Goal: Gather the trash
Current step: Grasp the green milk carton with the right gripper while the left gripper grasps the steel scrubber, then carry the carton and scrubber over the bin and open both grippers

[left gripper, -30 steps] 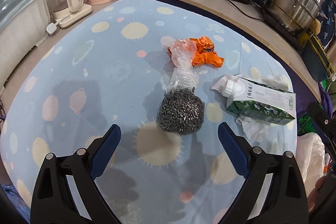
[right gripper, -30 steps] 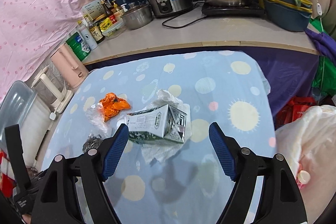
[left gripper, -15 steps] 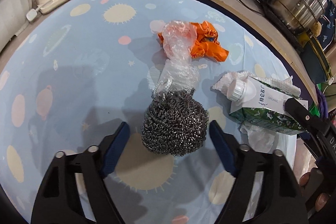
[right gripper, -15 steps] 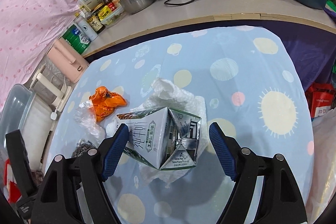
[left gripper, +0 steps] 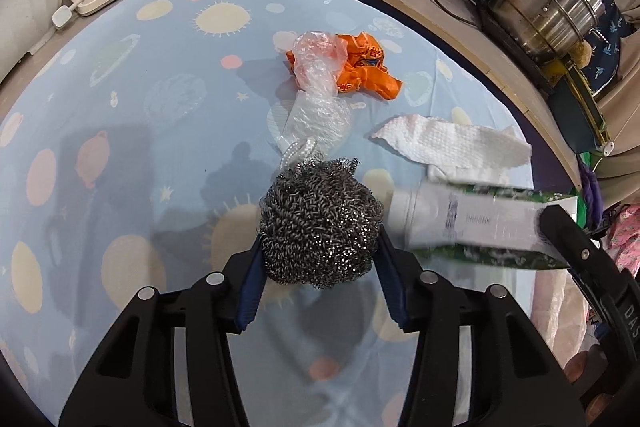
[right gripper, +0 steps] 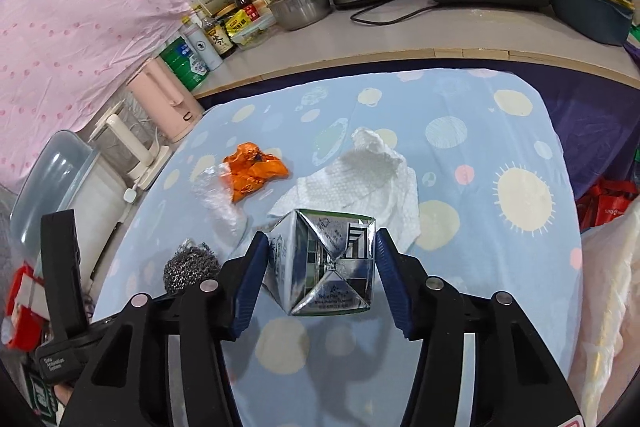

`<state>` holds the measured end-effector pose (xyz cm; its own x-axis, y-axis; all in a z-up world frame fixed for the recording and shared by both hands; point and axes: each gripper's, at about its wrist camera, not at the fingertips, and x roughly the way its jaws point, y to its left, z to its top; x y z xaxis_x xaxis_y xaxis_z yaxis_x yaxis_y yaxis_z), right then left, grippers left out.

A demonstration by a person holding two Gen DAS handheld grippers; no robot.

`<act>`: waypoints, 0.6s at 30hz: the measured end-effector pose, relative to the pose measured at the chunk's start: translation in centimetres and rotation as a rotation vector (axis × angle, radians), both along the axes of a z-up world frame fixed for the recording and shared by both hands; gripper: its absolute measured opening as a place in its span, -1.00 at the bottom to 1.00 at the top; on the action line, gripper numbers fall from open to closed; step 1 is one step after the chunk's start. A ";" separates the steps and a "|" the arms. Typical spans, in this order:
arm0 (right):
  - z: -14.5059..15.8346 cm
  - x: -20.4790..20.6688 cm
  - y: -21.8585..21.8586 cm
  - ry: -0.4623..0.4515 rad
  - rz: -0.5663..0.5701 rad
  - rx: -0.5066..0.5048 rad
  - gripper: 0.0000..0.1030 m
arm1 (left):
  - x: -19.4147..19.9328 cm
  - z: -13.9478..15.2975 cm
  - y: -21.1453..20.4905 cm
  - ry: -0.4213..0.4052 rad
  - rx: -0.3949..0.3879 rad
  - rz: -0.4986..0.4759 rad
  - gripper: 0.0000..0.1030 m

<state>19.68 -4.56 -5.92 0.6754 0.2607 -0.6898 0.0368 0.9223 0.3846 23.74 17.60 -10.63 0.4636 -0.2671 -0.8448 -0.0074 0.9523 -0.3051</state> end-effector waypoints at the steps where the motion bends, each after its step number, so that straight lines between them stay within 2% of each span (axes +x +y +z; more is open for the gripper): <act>1: 0.4 -0.5 0.0 -0.008 -0.001 -0.007 -0.02 | -0.5 0.4 0.0 -0.007 0.001 -0.002 -0.07; 5: 2.3 -2.9 -0.2 -0.036 -0.010 -0.040 -0.12 | -2.7 2.1 -0.5 -0.039 0.020 -0.017 -0.07; 18: 6.8 -10.3 -3.4 -0.113 -0.098 -0.102 -0.13 | -9.0 6.7 -4.2 -0.098 0.067 -0.128 -0.07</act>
